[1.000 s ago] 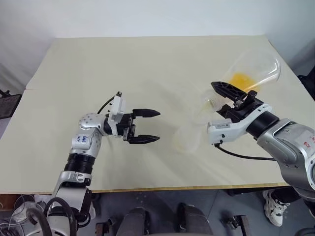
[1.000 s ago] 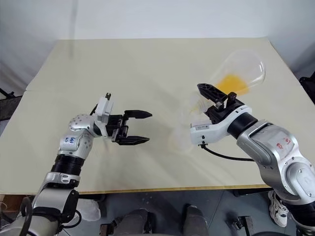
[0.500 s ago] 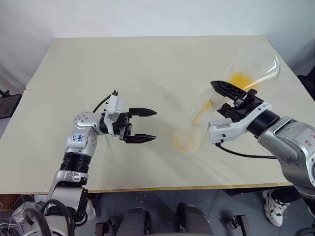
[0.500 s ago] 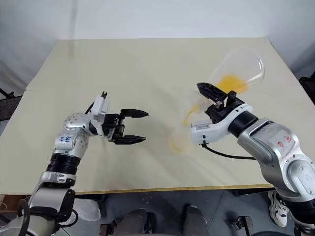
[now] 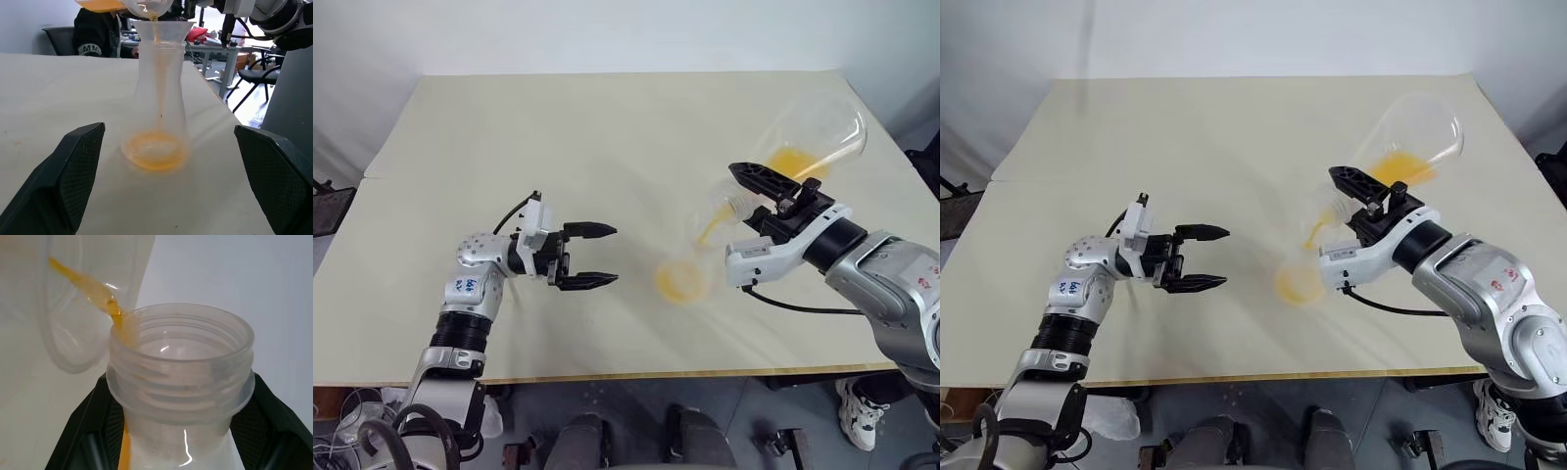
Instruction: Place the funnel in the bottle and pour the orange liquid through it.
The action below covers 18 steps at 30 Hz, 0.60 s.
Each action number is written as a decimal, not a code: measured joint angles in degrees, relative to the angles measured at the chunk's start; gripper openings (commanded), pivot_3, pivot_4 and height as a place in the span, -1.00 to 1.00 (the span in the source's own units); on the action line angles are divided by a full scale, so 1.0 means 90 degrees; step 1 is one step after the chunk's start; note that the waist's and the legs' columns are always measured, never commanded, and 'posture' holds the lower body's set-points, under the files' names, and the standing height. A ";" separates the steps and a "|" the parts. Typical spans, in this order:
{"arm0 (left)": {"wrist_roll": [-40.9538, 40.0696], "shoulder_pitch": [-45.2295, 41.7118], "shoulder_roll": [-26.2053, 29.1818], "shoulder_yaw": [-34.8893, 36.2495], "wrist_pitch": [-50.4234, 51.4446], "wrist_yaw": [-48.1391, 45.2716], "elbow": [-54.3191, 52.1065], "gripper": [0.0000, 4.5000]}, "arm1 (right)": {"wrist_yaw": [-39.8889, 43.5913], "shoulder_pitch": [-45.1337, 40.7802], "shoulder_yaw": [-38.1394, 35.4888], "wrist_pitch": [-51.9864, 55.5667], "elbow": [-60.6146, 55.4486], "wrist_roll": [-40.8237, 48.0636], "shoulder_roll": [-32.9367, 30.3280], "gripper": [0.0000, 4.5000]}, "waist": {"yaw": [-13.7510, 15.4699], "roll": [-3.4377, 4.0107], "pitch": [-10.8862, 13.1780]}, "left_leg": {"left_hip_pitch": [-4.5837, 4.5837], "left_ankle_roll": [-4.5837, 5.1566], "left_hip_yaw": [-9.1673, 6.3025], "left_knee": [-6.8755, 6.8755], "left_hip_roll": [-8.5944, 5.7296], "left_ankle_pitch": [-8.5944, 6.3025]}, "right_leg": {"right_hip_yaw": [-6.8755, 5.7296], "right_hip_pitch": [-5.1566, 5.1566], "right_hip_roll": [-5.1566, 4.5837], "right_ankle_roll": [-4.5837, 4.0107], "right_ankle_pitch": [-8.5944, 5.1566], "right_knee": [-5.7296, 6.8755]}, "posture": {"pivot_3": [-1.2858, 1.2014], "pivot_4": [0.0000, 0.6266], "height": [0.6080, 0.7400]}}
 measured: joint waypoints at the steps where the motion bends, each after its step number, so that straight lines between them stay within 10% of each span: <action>1: 0.0000 0.0001 -0.0001 0.0000 -0.0009 0.0007 0.0000 1.00 | 0.0001 -0.0004 -0.0002 -0.0012 0.0002 0.0000 0.0000 0.09 | 0.0001 0.0000 0.0000 | 0.0000 0.0000 0.0000 0.0001 0.0000 0.0000 | 0.0000 0.0000 0.0000 0.0000 0.0000 0.0001 | 0.03 -0.52 1.00; 18: -0.0001 0.0082 -0.0067 0.0000 -0.0109 0.0071 0.0002 1.00 | 0.0024 -0.0004 -0.0002 -0.0130 0.0091 0.0000 0.0000 0.09 | -0.0003 0.0000 0.0000 | 0.0001 0.0000 0.0001 0.0001 0.0000 0.0000 | 0.0000 0.0000 0.0000 0.0000 0.0000 0.0003 | 0.03 -0.52 1.00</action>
